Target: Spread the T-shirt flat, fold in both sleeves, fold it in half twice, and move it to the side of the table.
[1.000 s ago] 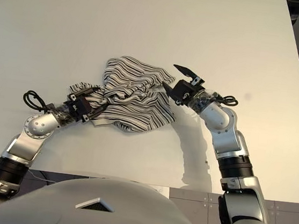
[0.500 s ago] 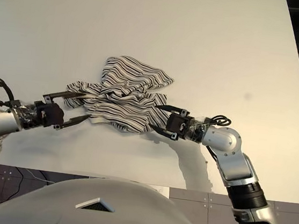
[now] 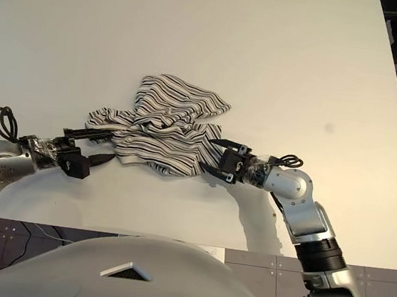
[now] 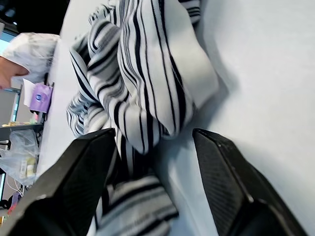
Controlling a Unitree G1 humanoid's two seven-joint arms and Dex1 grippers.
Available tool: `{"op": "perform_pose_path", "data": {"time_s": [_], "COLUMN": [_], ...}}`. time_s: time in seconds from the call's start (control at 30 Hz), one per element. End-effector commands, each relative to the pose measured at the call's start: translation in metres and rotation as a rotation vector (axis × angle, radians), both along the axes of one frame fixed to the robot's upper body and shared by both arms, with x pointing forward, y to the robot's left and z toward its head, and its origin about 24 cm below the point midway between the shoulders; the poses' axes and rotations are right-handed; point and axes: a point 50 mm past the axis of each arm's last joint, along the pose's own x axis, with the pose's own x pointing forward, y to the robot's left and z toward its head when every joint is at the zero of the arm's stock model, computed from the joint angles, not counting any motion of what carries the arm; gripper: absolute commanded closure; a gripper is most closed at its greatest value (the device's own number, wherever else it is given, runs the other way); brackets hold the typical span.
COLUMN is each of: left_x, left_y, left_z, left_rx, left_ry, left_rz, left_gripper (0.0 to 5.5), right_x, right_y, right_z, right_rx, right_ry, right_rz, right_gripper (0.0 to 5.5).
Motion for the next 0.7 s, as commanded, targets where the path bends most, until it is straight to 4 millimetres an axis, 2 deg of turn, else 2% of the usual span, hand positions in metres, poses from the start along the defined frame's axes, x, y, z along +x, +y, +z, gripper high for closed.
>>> {"op": "perform_pose_path", "data": {"time_s": [0.03,0.2,0.3,0.37,0.7], "left_x": [-0.005,-0.002,0.001,0.005,0.008], "left_y": [-0.011,-0.011,-0.011,-0.013,-0.024], "left_z": [-0.019,-0.025,-0.021,-0.016,-0.002], "left_rx": [0.033,0.037,0.024,0.004,-0.076], "left_ry": [0.043,0.032,0.004,-0.03,-0.127], "left_rz": [-0.048,-0.039,-0.045,-0.052,-0.091], "left_gripper": [2.57,2.57,2.88,3.43,5.02], "right_x": [0.008,0.01,0.009,0.009,0.006], "right_y": [0.003,0.007,0.007,0.008,0.01], "right_z": [0.006,0.008,0.008,0.007,0.006], "right_rx": [0.004,0.017,0.022,0.027,0.04], "right_ry": [-0.037,-0.045,-0.048,-0.049,-0.054], "right_rz": [-0.003,-0.003,-0.018,-0.027,-0.055], "right_gripper": [2.6,2.6,2.55,2.55,2.55]}}
